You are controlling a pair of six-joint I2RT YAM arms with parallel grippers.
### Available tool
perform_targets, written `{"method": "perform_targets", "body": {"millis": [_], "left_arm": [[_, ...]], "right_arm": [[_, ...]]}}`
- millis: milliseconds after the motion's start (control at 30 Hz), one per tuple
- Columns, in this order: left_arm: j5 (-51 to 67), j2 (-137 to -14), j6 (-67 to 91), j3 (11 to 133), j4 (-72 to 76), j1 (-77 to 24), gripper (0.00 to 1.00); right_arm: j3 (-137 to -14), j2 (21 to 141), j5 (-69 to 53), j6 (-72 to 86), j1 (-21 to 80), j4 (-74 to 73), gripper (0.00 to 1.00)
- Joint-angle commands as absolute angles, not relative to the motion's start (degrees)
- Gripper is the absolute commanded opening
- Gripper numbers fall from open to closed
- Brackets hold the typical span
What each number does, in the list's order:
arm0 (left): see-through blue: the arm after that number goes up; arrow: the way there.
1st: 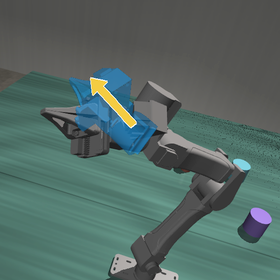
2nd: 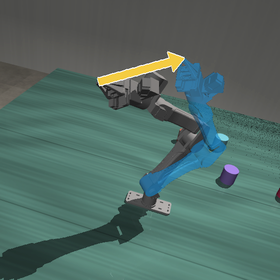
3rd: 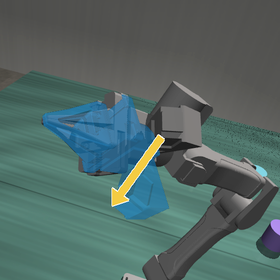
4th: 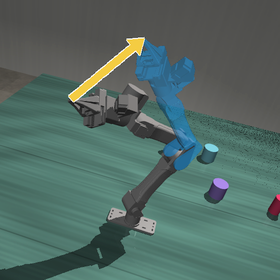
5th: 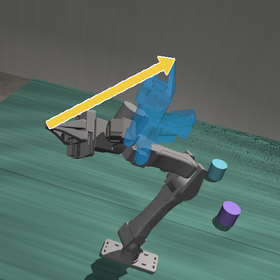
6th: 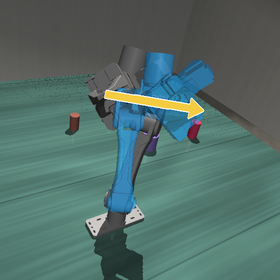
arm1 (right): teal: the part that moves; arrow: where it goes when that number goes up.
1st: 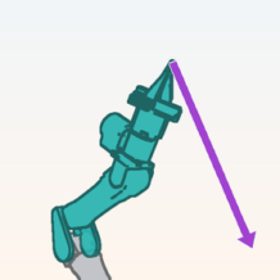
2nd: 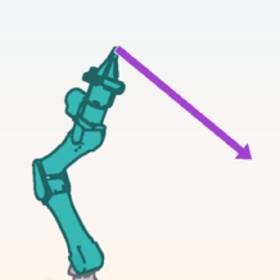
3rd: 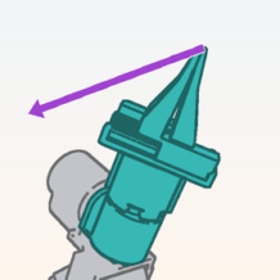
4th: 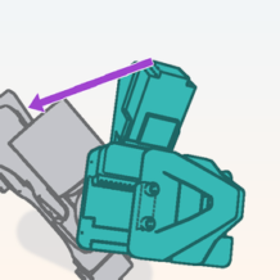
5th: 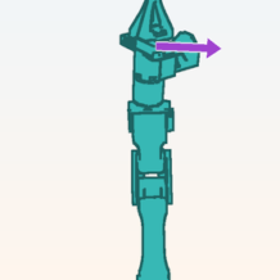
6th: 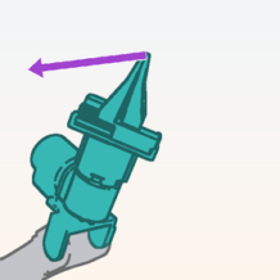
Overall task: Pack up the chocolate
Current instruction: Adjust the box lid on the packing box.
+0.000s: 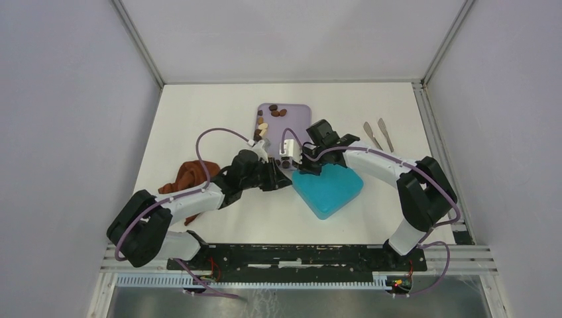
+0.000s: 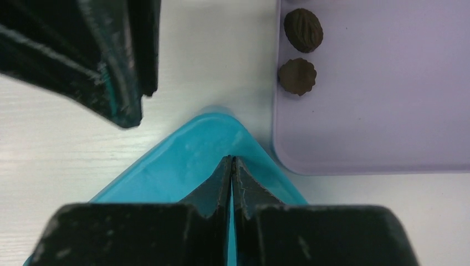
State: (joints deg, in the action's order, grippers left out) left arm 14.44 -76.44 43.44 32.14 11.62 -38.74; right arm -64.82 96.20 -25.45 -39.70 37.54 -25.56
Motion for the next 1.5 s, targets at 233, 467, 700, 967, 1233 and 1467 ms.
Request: {"method": "perform_targets", "body": {"millis": [233,467,700,967,1233,1467], "left_arm": [[18.78,-84.81,51.22,36.58,25.19,-47.32,0.26],[15.91,-91.80,51.42,39.50,22.93,-48.08,0.27],[13.01,-96.68,51.77,39.48,19.36,-47.60,0.26],[13.97,-100.10,52.82,38.45,21.60,-46.85,0.25],[14.10,-100.35,52.83,37.69,22.01,-46.67,0.25],[15.09,-101.25,52.87,36.85,23.55,-46.08,0.24]], "right_arm": [[-65.05,94.97,-30.58,-39.05,33.74,-30.67,0.08],[-65.48,93.86,-33.10,-38.33,32.74,-31.15,0.08],[-66.43,89.38,-32.17,-38.19,26.51,-31.46,0.09],[-69.43,87.02,-23.44,-42.80,24.19,-33.81,0.09],[-64.04,99.54,-13.99,-42.30,23.00,-36.04,0.06],[-68.97,92.46,-21.45,-45.11,19.07,-43.16,0.08]]}}
